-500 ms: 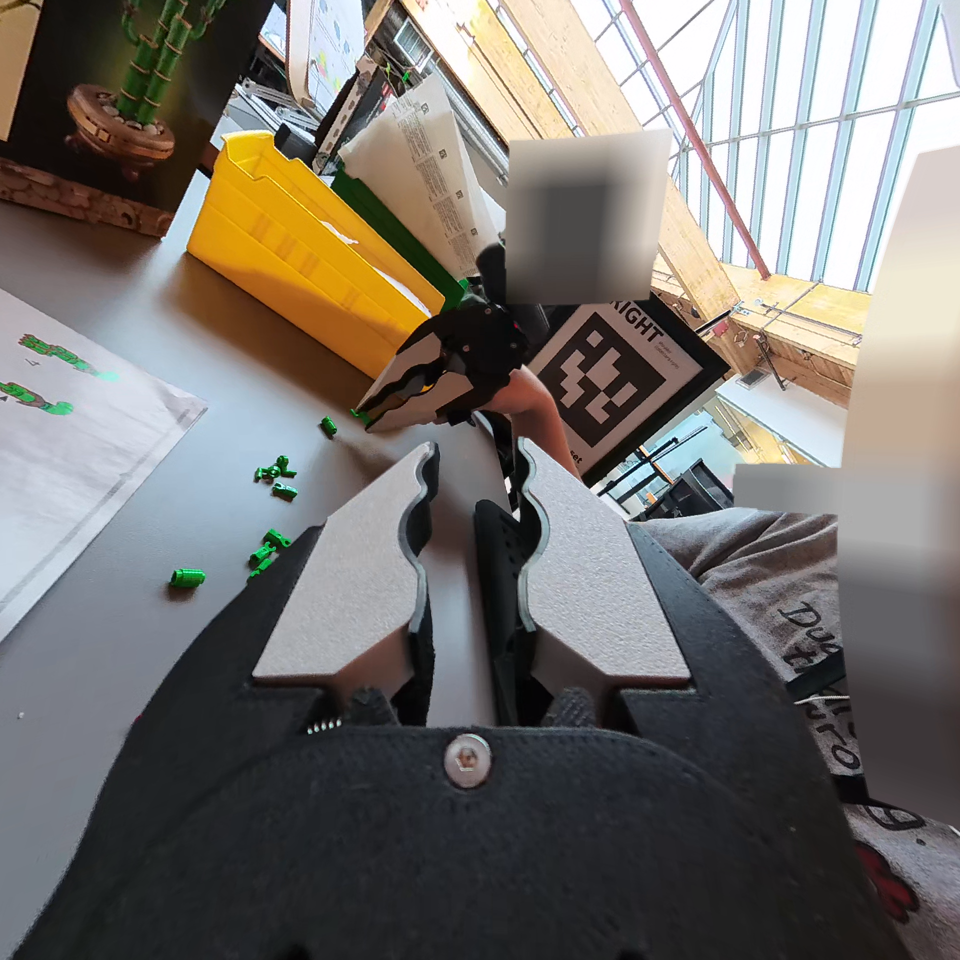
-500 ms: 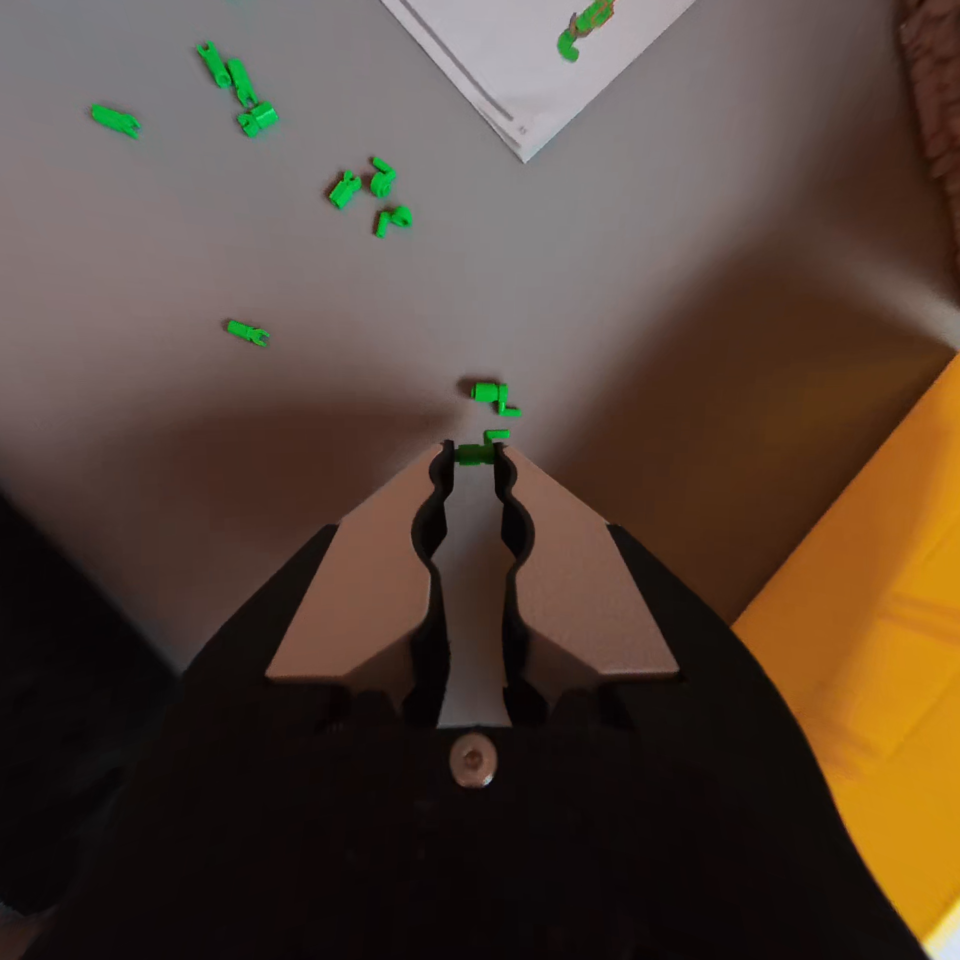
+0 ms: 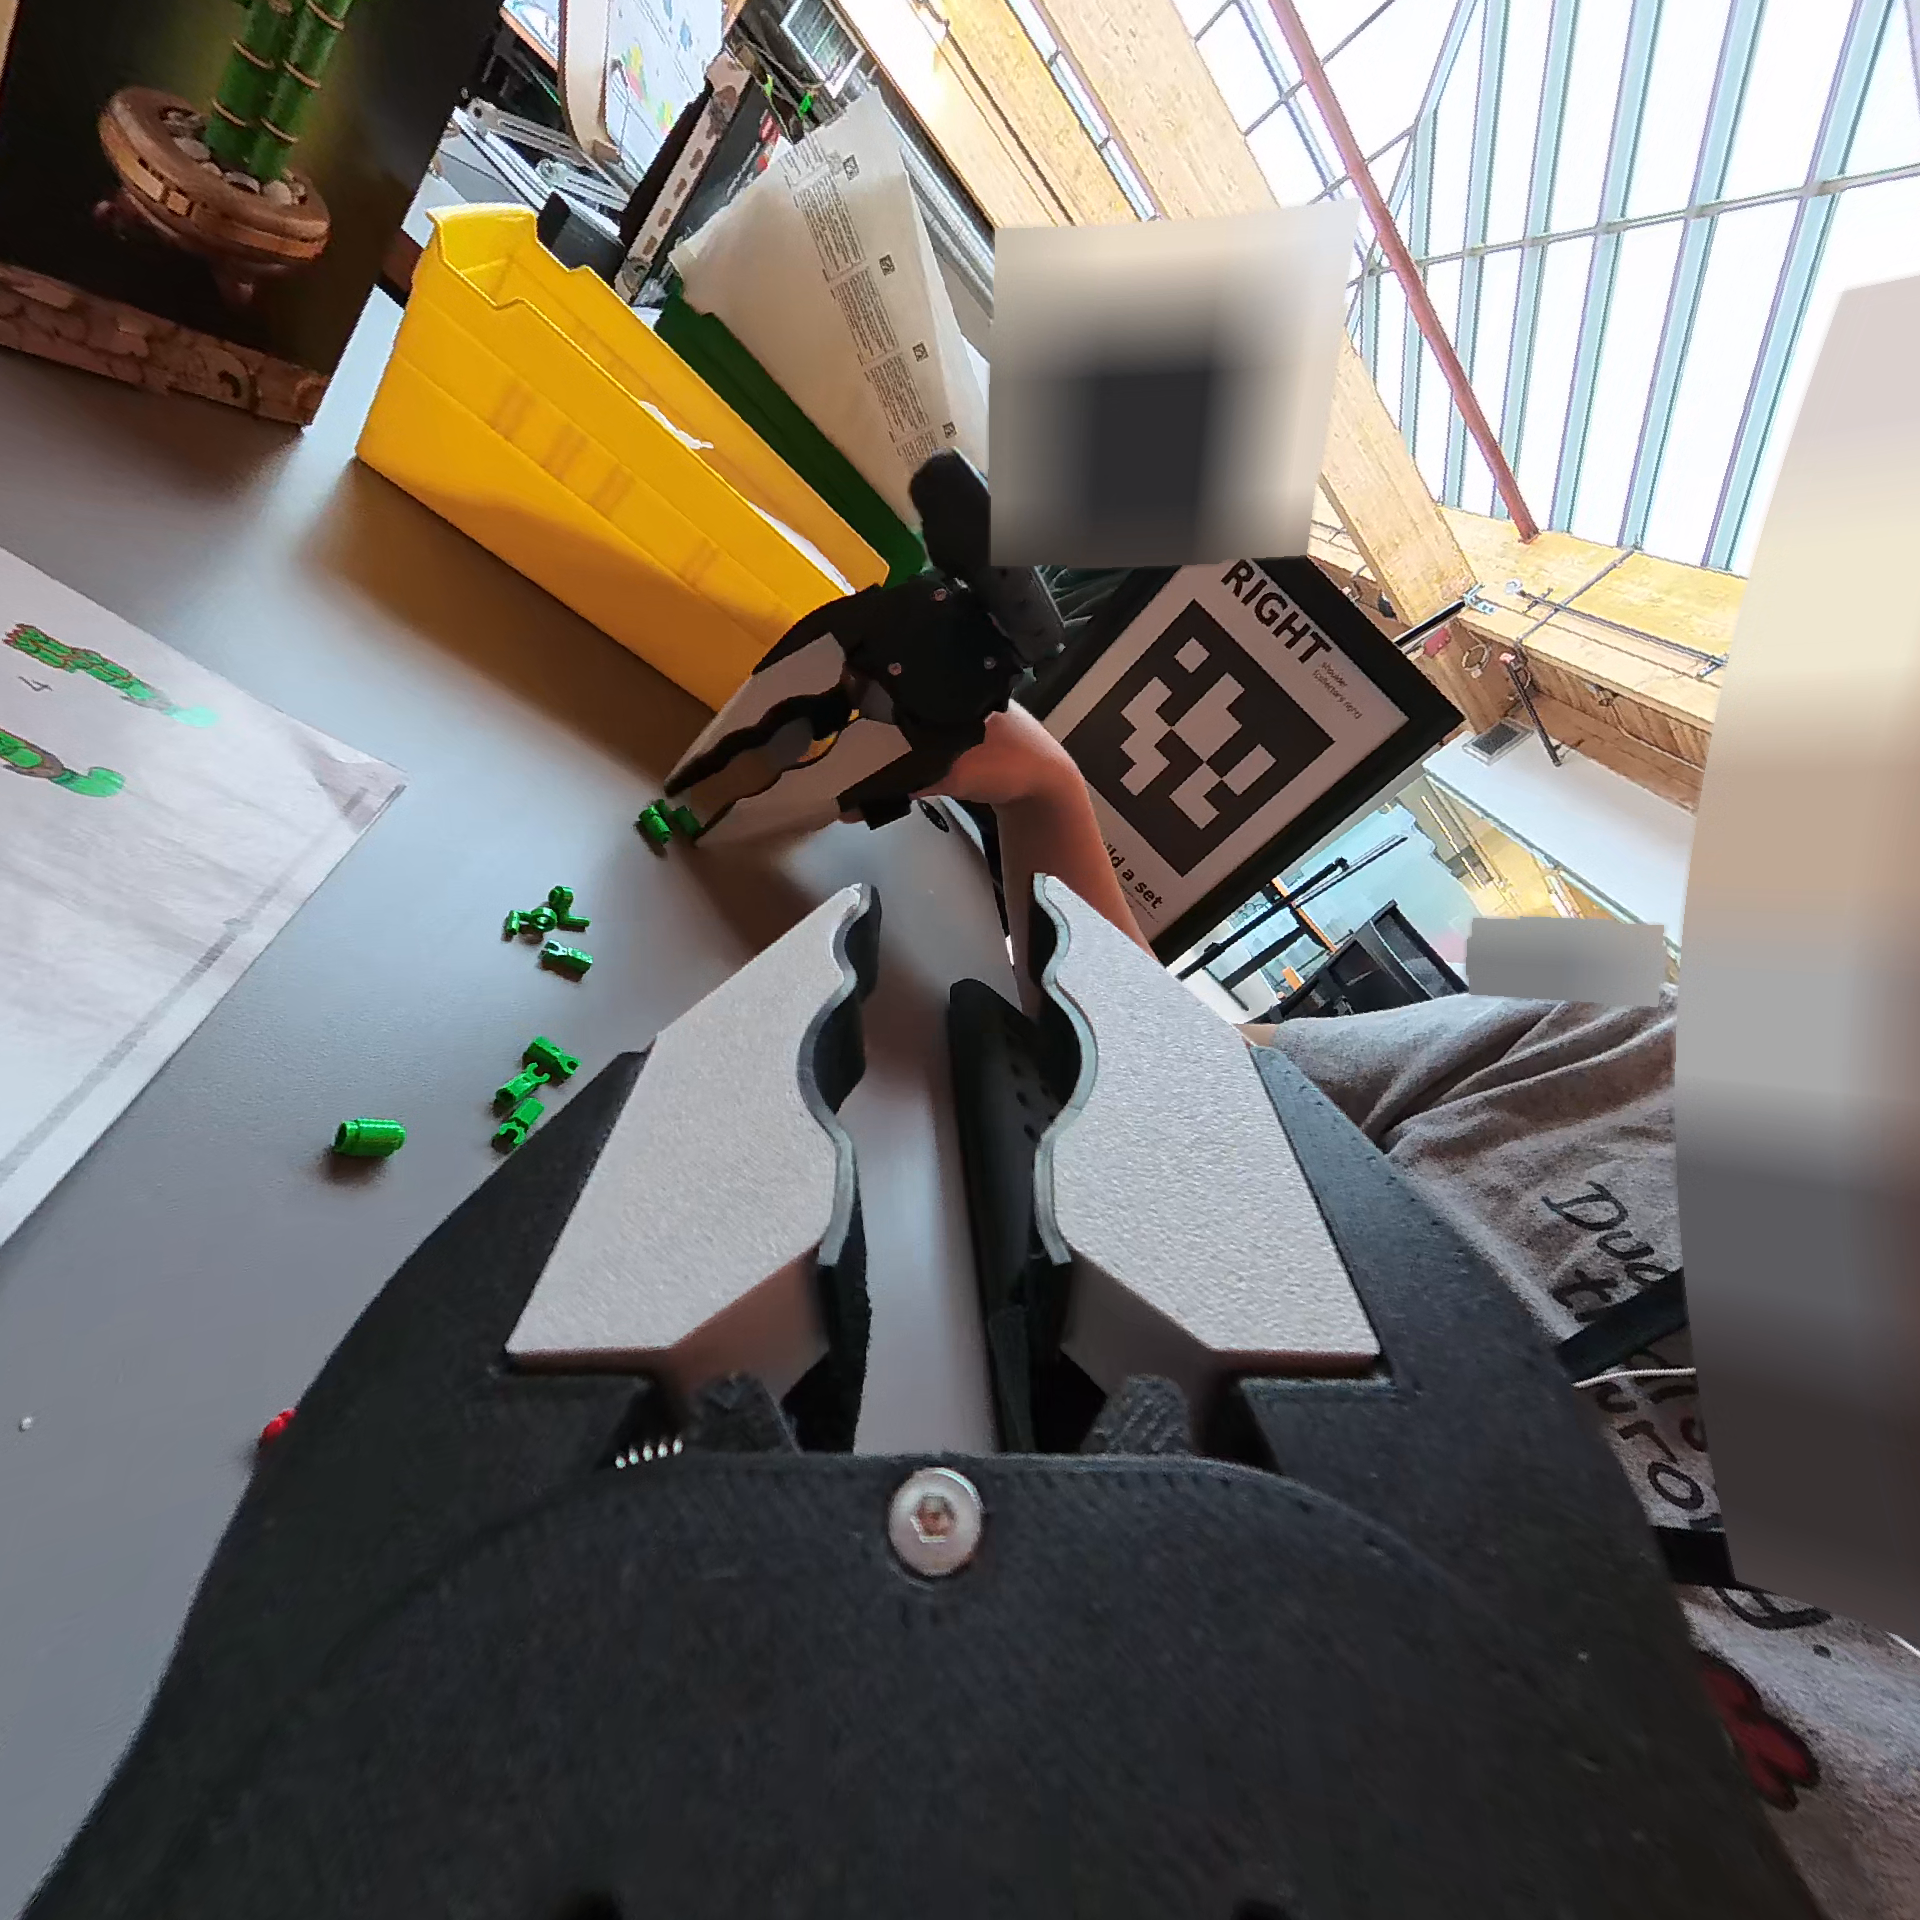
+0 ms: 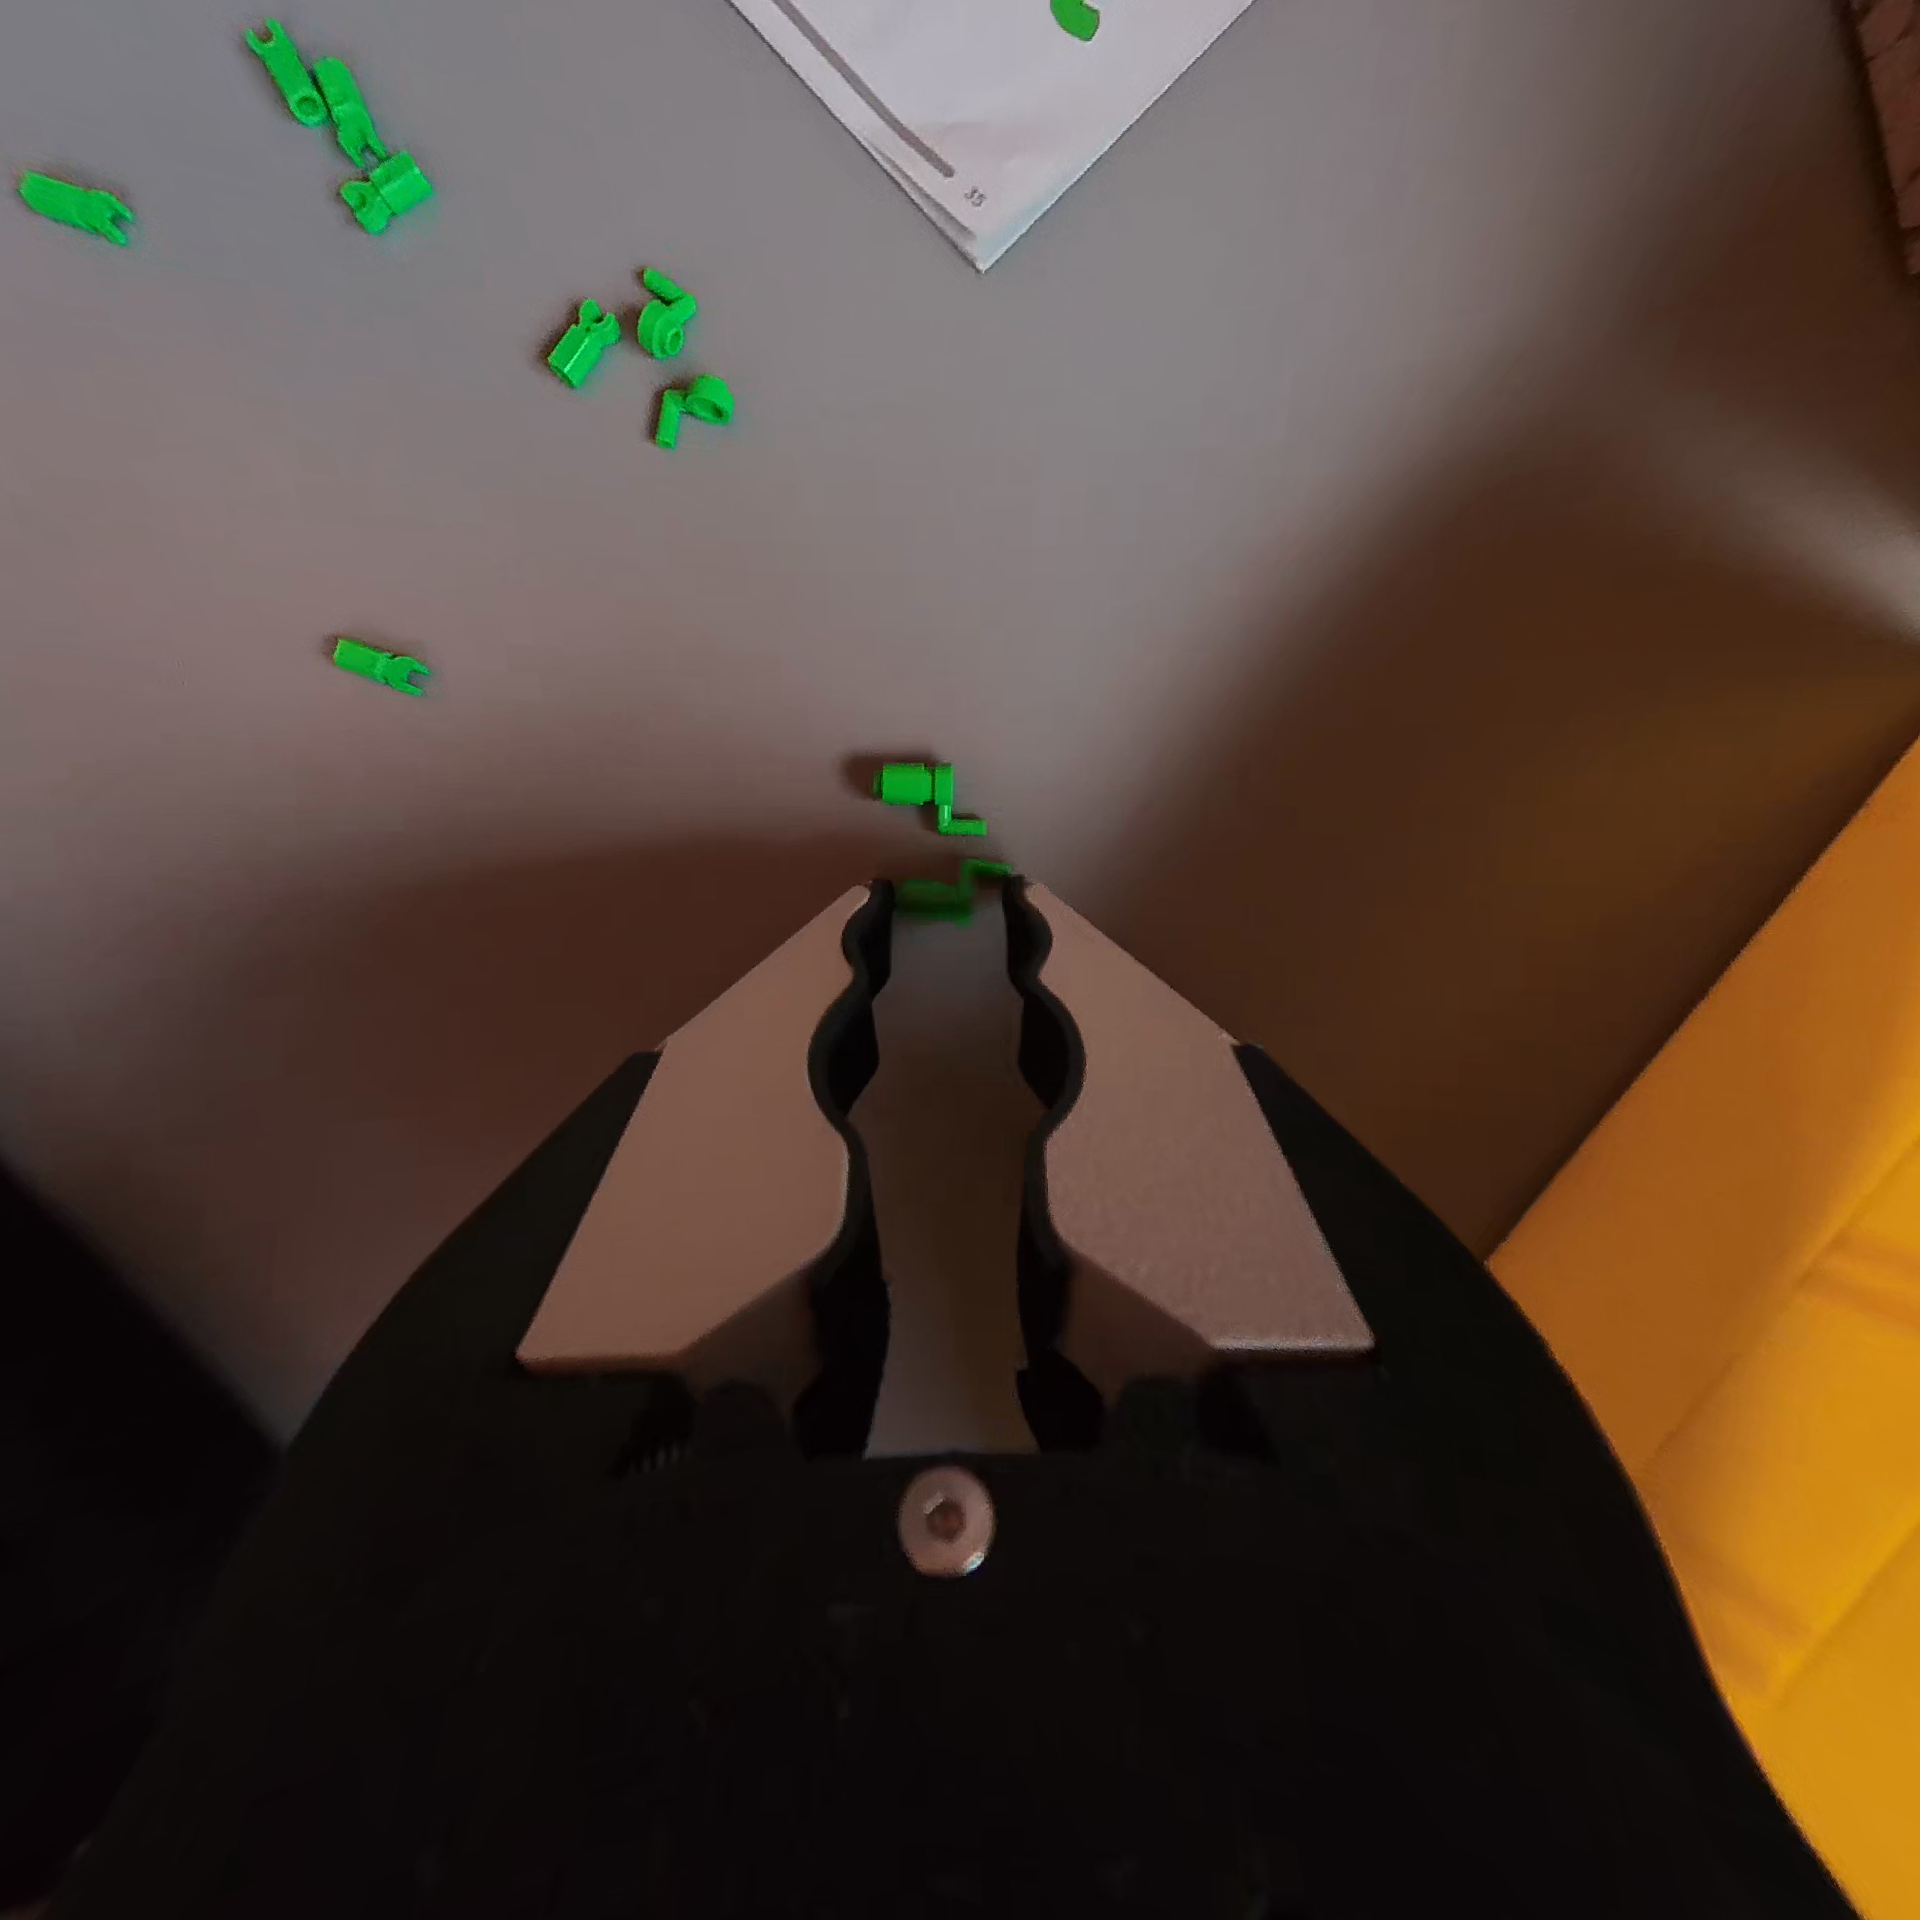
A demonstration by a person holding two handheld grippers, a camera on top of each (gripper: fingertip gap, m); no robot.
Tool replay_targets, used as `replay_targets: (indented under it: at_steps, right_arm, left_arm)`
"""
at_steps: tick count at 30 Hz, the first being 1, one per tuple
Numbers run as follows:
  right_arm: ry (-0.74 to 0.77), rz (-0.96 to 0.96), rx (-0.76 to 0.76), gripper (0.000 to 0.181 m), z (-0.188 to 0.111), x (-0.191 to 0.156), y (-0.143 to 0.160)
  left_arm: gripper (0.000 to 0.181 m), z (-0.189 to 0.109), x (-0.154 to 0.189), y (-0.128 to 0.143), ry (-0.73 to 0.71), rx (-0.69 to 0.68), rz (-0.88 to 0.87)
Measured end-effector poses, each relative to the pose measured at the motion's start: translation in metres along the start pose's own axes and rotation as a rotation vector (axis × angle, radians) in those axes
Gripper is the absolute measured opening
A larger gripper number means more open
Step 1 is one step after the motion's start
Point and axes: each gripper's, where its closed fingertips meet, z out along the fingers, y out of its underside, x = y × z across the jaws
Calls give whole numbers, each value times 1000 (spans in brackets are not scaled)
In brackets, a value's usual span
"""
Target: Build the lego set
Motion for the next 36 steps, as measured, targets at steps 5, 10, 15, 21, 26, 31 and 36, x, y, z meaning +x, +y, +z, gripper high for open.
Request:
replay_targets:
  at_steps: [5, 10, 15, 21, 26, 31, 36]
  right_arm:
    - [138, -57, 43, 31, -23, 12, -7]
    - [353, -9, 269, 47, -67, 37, -42]
    - [514, 76, 450, 77, -87, 38, -75]
    - [552, 53, 568, 91, -69, 0, -118]
    - [723, -18, 563, 99, -65, -3, -128]
    - [753, 3, 651, 100, -70, -12, -136]
    - [781, 30, 698, 102, -72, -15, -142]
  left_arm:
    - [25, -2, -1, -1, -5, 7, 1]
    - [27, -4, -32, 7, -222, -59, 95]
    - [28, -31, -62, -13, -659, -63, 421]
    - [59, -107, -84, -43, -1351, -175, 735]
    - [69, -134, -86, -57, -1728, -394, 1042]
    - [66, -124, -81, -58, -1746, -414, 1122]
    - [66, -126, -76, -60, -1711, -335, 1065]
